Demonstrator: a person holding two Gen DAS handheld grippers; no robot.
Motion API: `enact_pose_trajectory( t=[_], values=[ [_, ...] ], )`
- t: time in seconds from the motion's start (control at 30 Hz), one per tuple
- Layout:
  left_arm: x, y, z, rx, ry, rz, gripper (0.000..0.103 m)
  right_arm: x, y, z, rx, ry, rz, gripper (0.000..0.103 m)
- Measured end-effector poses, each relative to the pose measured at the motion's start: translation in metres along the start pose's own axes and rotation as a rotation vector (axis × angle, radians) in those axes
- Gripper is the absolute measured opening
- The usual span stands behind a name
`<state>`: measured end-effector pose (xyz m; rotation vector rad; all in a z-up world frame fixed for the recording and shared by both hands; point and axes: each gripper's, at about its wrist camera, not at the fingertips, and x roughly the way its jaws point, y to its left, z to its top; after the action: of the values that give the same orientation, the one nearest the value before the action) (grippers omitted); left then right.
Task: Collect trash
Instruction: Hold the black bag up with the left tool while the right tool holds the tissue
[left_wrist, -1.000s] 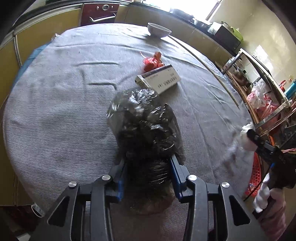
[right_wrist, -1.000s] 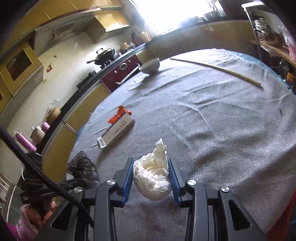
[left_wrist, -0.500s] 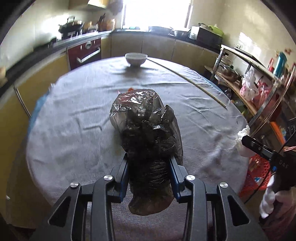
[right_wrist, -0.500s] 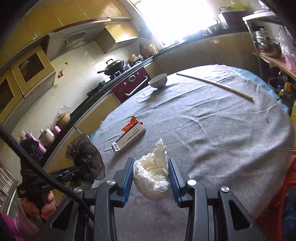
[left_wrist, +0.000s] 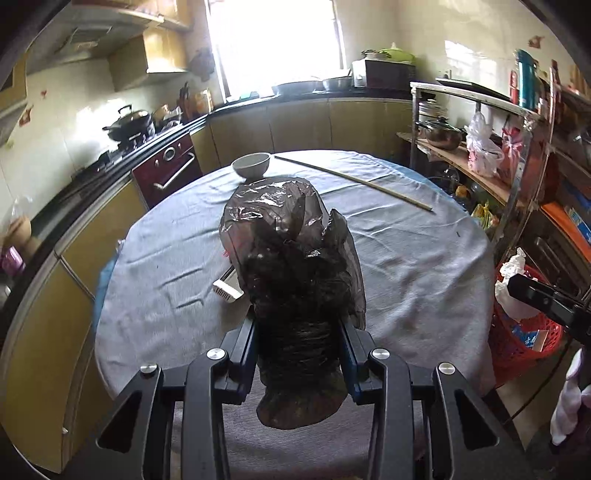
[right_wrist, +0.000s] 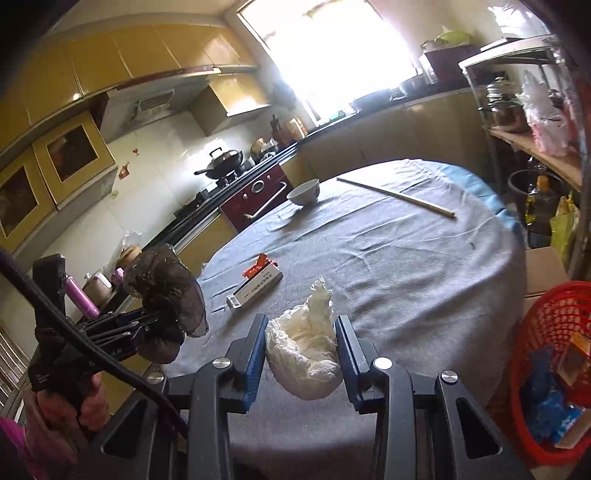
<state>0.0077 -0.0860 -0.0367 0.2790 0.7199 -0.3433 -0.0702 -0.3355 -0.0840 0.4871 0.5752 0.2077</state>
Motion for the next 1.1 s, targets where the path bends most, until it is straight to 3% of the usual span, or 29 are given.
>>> enact_pose_trajectory(
  t=[0.33,0.63,1.1],
  values=[
    [-0.011,-0.025,0.003,0.062,-0.037,0.032,0.040,-0.035,-0.004,-0.002,0.012,-0.051,-0.004,0.039],
    [-0.011,-0.029,0.004,0.078,-0.051,0.057,0.040,-0.036,0.003,-0.003,-0.012,-0.042,0.001,0.039],
    [0.023,-0.010,0.006,0.090,0.006,0.075,0.040,0.009,0.009,0.008,-0.015,0.026,0.015,0.039]
  ],
)
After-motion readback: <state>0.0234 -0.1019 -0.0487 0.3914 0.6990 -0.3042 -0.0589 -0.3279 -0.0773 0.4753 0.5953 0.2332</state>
